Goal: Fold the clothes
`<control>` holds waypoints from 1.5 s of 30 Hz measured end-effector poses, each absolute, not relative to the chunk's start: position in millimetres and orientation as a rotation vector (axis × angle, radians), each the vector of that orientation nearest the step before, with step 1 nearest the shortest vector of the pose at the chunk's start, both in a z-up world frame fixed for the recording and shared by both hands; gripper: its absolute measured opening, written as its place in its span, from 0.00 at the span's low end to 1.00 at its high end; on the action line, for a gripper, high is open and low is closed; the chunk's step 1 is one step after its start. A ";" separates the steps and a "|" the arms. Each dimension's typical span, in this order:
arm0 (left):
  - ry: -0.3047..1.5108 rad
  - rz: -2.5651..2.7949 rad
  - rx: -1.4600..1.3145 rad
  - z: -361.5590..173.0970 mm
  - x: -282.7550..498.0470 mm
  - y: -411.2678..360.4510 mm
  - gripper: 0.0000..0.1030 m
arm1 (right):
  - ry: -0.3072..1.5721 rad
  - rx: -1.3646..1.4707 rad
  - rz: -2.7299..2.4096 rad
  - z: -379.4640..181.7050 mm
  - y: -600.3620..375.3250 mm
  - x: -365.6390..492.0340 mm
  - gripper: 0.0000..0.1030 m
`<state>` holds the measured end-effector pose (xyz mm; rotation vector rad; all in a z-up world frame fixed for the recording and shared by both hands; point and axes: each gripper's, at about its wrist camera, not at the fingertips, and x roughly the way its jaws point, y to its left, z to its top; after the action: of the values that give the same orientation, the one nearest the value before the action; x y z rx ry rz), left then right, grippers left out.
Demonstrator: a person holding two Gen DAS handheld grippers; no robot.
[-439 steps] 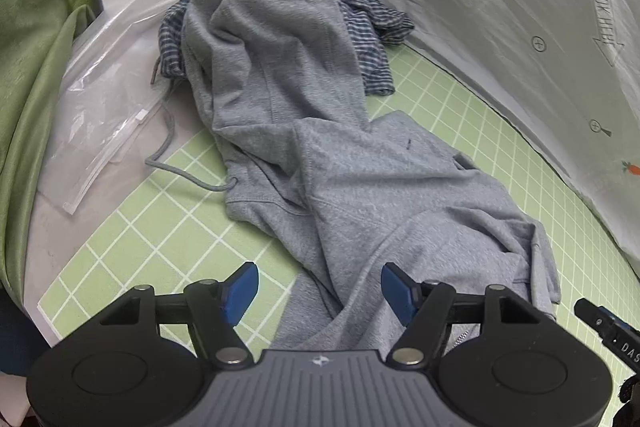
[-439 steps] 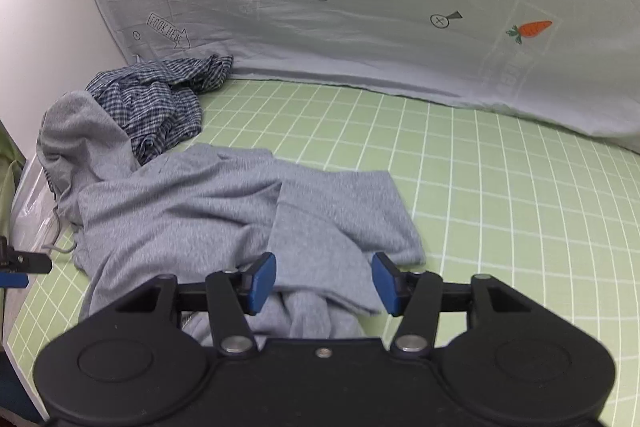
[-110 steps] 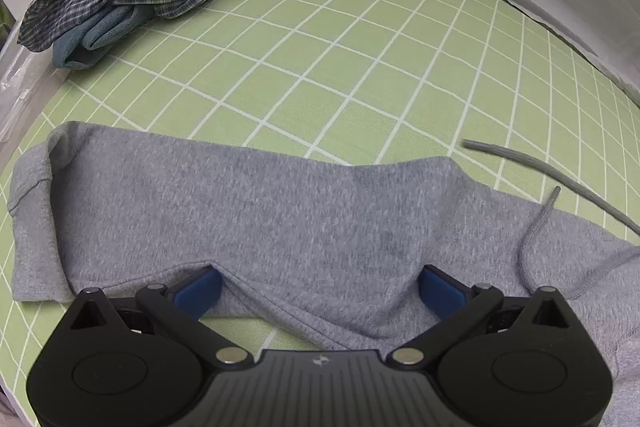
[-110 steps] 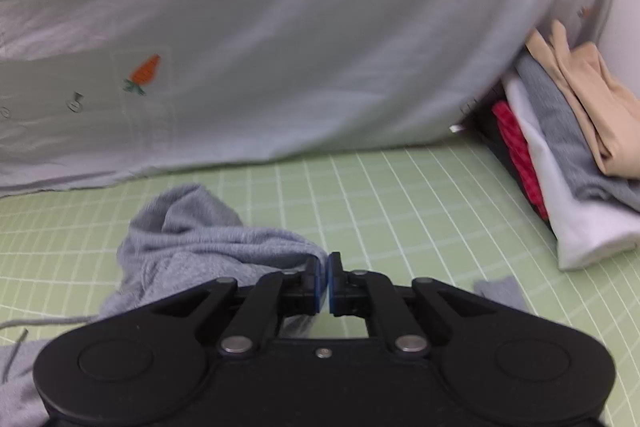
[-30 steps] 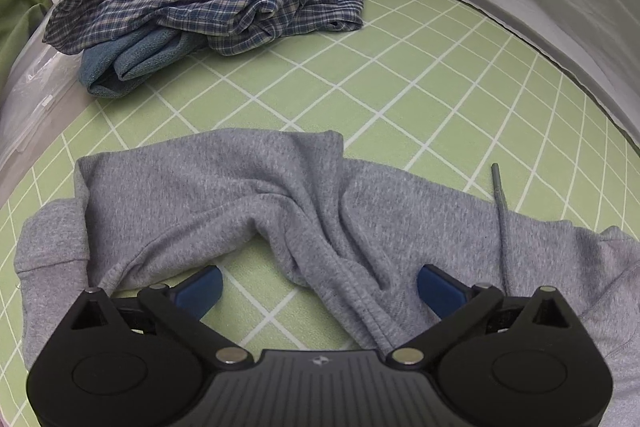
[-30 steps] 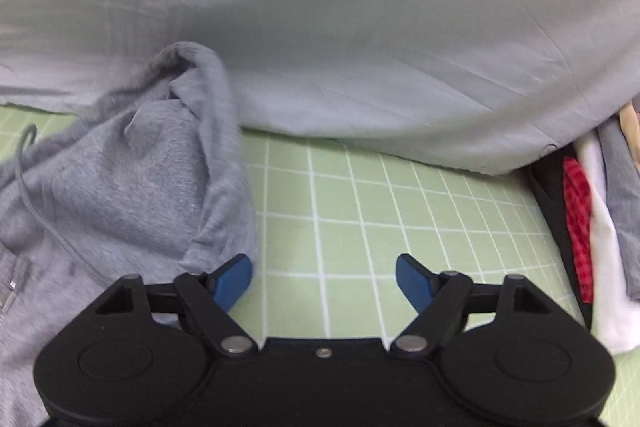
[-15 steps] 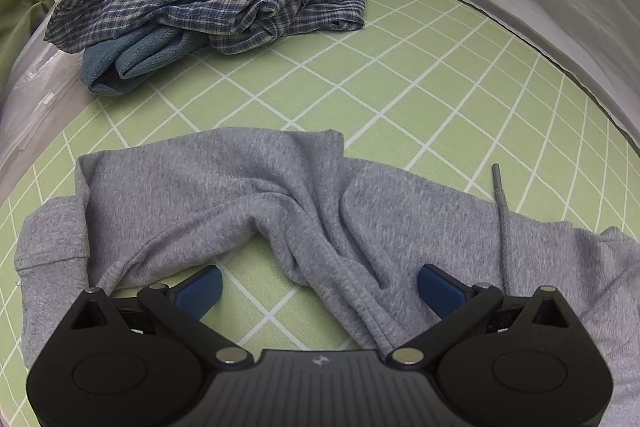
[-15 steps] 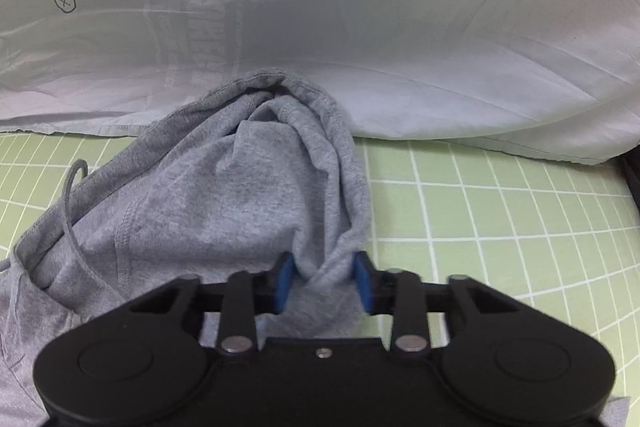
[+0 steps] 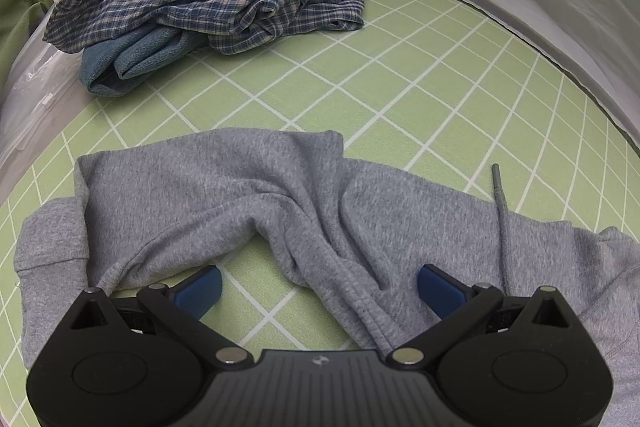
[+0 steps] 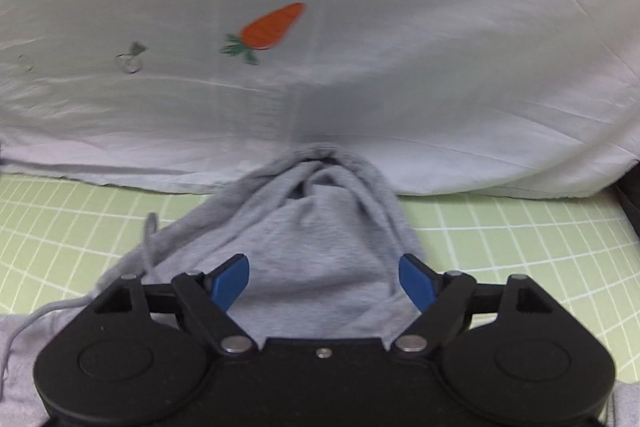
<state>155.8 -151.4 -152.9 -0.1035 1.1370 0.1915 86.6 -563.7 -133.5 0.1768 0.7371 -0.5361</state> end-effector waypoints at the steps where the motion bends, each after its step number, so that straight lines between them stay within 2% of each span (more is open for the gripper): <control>1: 1.137 0.192 -0.104 -153.0 155.6 -151.5 1.00 | 0.735 0.164 -0.504 -133.5 -554.1 91.8 0.78; 5: 1.139 0.191 -0.104 -153.1 155.9 -151.3 1.00 | 0.734 0.141 -0.388 -133.6 -527.4 114.7 0.69; 8: 1.139 0.189 -0.104 -153.3 156.3 -151.3 1.00 | 0.751 0.147 -0.328 -137.0 -520.4 129.1 0.55; 9: 1.139 0.189 -0.103 -153.3 156.5 -151.4 1.00 | 0.764 0.153 -0.317 -139.5 -520.2 133.1 0.46; 12: 1.139 0.187 -0.103 -153.4 157.5 -150.9 1.00 | 0.797 0.170 -0.285 -146.1 -520.1 143.8 0.04; 13: 1.140 0.186 -0.103 -153.2 157.6 -150.7 1.00 | 0.780 0.177 -0.284 -141.9 -522.2 139.6 0.03; 23: 1.138 0.171 -0.103 -147.5 152.0 -152.3 1.00 | 0.511 0.107 -0.386 -37.7 -522.6 10.7 0.03; 33: 1.140 0.063 -0.104 -114.7 116.8 -166.2 0.98 | 0.636 0.190 -0.546 -61.6 -514.5 -88.3 0.03; 39: 1.146 -0.022 -0.069 -99.4 61.9 -177.3 0.98 | 0.557 0.250 -0.584 -52.7 -509.7 -139.5 0.03; 41: 1.162 -0.050 -0.072 -98.7 44.2 -180.5 0.98 | 0.586 0.257 -0.558 -57.3 -508.4 -147.6 0.08; 43: 1.178 -0.080 -0.066 -99.6 28.3 -185.8 0.98 | 0.632 0.293 -0.551 -66.9 -508.2 -156.5 0.25; 45: 1.186 -0.107 -0.054 -100.7 11.5 -191.1 0.98 | 0.665 0.326 -0.549 -75.2 -506.1 -169.8 0.30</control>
<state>11.5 -191.1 -100.7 -0.0543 1.1858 -0.1071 -169.8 -506.1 -75.2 0.3257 0.6653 -0.5492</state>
